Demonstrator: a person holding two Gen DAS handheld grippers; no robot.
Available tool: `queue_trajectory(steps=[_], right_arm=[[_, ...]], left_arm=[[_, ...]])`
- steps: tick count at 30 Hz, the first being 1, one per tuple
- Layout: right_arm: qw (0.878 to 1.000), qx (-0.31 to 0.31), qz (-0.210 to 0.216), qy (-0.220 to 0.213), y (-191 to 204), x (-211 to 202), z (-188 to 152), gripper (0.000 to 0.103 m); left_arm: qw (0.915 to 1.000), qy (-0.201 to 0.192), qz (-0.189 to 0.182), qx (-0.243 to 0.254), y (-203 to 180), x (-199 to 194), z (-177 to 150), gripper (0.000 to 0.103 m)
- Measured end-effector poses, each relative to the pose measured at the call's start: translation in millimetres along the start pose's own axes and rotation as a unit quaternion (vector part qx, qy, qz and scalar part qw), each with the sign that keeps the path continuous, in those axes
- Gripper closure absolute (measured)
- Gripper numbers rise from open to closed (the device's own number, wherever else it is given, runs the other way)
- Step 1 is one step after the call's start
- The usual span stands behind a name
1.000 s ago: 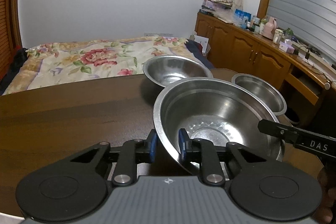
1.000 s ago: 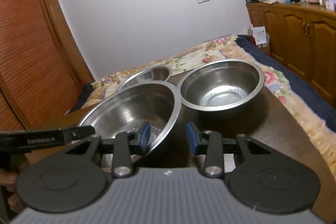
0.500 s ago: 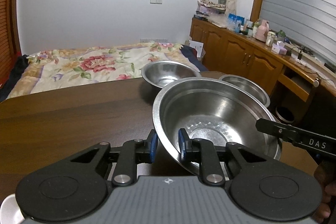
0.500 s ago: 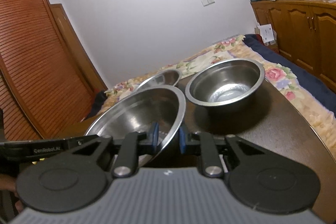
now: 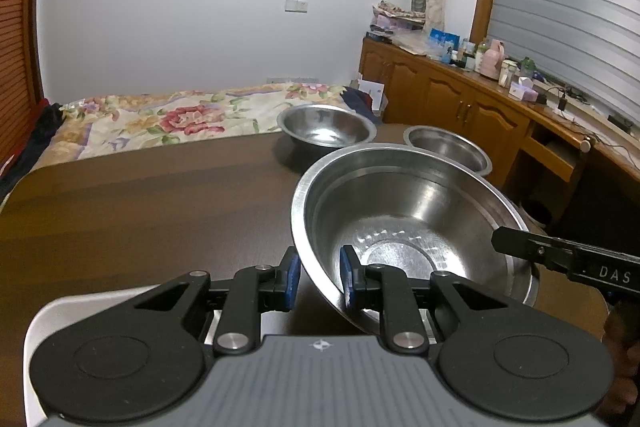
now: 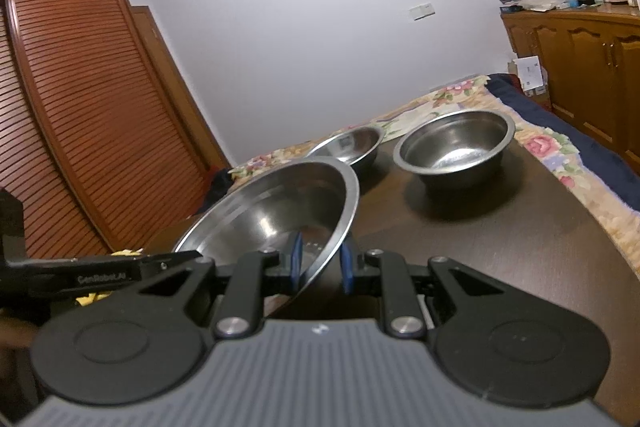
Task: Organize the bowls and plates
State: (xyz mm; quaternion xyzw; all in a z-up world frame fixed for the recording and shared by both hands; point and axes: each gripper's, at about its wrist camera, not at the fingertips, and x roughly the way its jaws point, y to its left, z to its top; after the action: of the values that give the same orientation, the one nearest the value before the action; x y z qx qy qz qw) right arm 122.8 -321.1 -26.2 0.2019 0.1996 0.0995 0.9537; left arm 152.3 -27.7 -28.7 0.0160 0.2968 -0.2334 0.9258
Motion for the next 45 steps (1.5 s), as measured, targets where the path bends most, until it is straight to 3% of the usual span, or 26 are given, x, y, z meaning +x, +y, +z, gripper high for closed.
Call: queue_trajectory(steps=[17, 38, 45], right_arm=[[0.999, -0.028, 0.002, 0.015, 4.8, -19.6, -24.1, 0.080], [0.999, -0.033, -0.001, 0.026, 5.0, -20.7, -31.6, 0.078], [0.999, -0.039, -0.001, 0.027, 7.2, -19.6, -33.7, 0.075]], left_arm=[[0.9996, 0.022, -0.010, -0.013, -3.0, -16.0, -36.8, 0.079], [0.9997, 0.016, -0.015, -0.010, -2.2, -19.8, -41.5, 0.077], [0.9998, 0.012, -0.007, -0.016, 1.1, -18.7, -38.8, 0.059]])
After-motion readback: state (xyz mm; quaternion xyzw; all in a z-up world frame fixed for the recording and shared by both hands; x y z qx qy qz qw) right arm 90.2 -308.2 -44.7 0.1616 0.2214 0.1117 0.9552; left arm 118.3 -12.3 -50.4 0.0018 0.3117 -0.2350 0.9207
